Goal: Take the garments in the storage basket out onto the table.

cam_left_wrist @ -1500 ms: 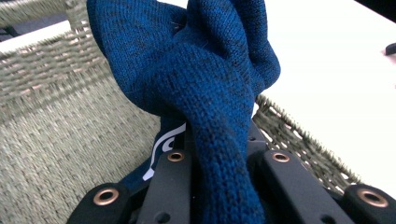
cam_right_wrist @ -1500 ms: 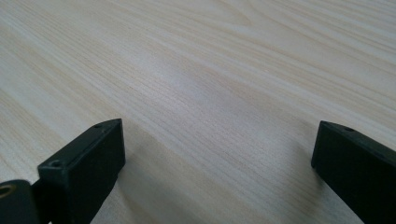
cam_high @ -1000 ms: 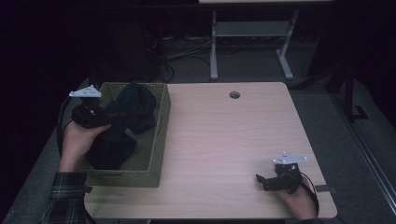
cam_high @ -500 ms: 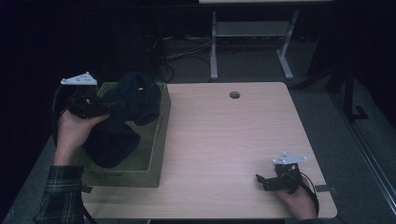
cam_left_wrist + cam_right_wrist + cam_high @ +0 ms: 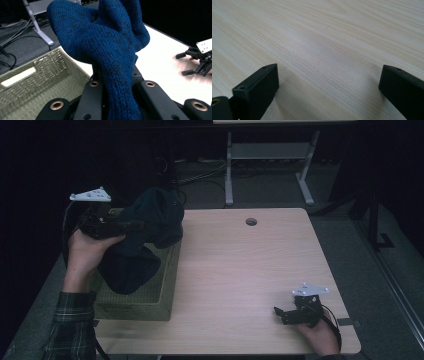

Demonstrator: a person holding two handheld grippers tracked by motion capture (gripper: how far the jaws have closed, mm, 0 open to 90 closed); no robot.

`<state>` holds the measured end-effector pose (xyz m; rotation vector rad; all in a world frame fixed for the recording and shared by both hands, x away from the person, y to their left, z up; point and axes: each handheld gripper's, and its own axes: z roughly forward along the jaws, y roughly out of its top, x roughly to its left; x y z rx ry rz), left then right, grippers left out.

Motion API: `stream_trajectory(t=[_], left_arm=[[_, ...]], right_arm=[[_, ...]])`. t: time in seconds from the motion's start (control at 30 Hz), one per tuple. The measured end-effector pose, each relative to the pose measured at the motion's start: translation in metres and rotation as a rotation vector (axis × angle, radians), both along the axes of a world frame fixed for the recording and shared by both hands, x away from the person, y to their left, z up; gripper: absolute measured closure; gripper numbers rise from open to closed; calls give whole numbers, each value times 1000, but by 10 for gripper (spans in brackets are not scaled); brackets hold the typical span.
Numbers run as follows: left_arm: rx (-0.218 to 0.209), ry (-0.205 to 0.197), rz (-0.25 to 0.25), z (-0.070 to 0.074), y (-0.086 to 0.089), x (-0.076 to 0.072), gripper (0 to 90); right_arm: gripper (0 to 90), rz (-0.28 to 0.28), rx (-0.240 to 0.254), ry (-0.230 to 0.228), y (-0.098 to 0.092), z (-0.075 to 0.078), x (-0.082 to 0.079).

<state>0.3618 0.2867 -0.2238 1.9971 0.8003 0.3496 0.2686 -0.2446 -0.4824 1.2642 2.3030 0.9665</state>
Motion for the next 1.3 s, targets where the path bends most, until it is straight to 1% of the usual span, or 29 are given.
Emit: stream_trajectory(t=[0.2,0.27,0.37,0.57,0.67,1.03,1.07,1.1,1.23,1.3], left_arm=[[-12,-6,-21,6,-14,0,788],[-10,-13,-28,8,-20,0,788],[-18,-20,-41,12,-28,-1,788],[-14,-31,-70,19,-48,-1,788],[-21,-31,-85,20,-58,-2,789],[-23,-28,-146,19,-98,0,788],[-23,-28,-146,19,-98,0,788],[-26,-26,-160,19,-106,0,788],[-27,-20,-182,16,-121,1,788],[-20,-17,-197,15,-129,1,788]], right_arm=[[24,0,0,0,0,0,0],[24,0,0,0,0,0,0],[24,-1,2,1,0,0,0],[24,-1,3,2,0,0,0],[24,-1,2,1,0,0,0],[24,2,0,0,0,0,0],[24,2,-1,0,0,0,0],[24,2,0,0,0,0,0],[24,3,2,3,1,0,0],[24,5,2,2,0,0,0]])
